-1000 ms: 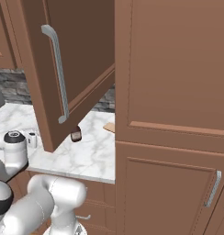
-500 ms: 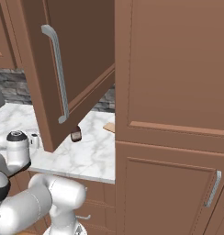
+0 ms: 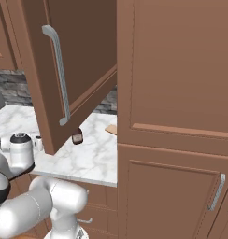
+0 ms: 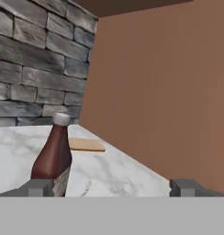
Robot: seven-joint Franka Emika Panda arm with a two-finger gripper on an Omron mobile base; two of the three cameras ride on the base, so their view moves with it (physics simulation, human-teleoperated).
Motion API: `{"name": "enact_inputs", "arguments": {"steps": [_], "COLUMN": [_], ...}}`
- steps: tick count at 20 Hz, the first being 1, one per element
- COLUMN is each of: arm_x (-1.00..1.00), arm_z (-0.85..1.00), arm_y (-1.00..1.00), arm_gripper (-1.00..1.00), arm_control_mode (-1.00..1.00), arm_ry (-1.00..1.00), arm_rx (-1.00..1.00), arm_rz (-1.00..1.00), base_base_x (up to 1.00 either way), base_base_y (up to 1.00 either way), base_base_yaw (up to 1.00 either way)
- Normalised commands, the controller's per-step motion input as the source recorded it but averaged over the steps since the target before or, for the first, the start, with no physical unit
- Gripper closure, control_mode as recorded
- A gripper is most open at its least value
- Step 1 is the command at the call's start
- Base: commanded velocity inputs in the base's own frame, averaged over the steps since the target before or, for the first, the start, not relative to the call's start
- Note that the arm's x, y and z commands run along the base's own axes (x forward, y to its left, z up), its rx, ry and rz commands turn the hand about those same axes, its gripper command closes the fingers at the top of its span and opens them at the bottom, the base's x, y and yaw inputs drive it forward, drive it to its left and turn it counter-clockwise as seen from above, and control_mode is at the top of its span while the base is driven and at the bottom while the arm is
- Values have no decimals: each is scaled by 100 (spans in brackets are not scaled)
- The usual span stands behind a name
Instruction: There are various items on the counter. Only move the condiments/shakers into the cabinet.
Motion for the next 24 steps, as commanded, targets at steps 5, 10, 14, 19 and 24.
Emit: {"name": "enact_inputs", "arguments": {"steps": [5,10,14,19,24], "arm_x": [17,22,29,37,33], "arm_z": [0,0,-6,-10,-5], "arm_y": [-10,-5,0,0,0], "arm_gripper": [-100,-100,-100,-100,-100], "arm_control_mode": [-100,-100,-100,-100,-100], "arm_ry": [0,0,0,0,0], "arm_rx": [0,0,0,0,0], "arm_rz": [0,0,0,0,0], "base_base_x": [0,0,0,0,0], "base_base_y": [0,0,0,0,0], "base_base_yaw": [0,0,0,0,0]}}
